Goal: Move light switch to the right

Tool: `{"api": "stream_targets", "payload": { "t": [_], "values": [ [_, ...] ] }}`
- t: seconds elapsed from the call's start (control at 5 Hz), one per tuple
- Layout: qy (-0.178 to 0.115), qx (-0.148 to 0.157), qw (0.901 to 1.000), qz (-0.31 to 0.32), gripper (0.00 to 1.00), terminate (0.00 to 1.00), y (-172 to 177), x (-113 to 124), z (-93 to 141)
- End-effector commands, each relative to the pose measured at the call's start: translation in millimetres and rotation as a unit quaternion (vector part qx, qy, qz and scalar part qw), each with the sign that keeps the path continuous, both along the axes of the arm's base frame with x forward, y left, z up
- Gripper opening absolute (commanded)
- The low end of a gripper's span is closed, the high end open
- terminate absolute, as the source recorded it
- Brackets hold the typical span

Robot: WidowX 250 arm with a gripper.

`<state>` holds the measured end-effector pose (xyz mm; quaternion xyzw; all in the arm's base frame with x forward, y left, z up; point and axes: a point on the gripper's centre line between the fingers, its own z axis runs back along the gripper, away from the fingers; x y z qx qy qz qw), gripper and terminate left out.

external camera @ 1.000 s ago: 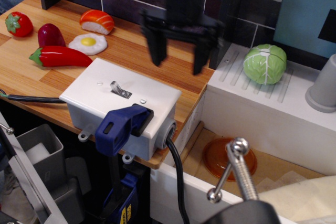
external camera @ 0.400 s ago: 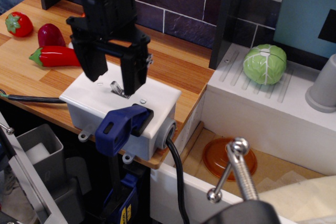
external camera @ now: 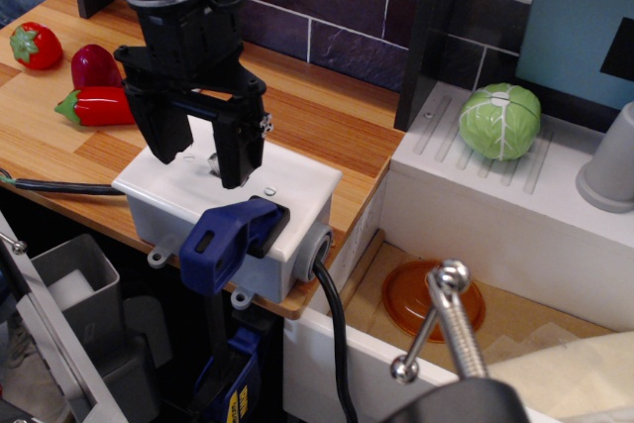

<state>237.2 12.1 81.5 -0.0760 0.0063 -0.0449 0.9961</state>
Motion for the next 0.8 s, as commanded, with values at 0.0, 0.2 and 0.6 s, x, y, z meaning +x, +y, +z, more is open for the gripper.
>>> {"api": "stream_targets", "payload": {
  "t": [0.0,0.2,0.6],
  "values": [
    [-0.017,0.007,0.9998,-0.008,1.0,0.0,-3.2,7.8,-1.8],
    [-0.016,0.004,0.9998,-0.005,1.0,0.0,-8.0,12.6,-2.1],
    [-0.009,-0.006,0.9999,-0.006,1.0,0.0,-26.7,17.0,-5.1]
  ]
}}
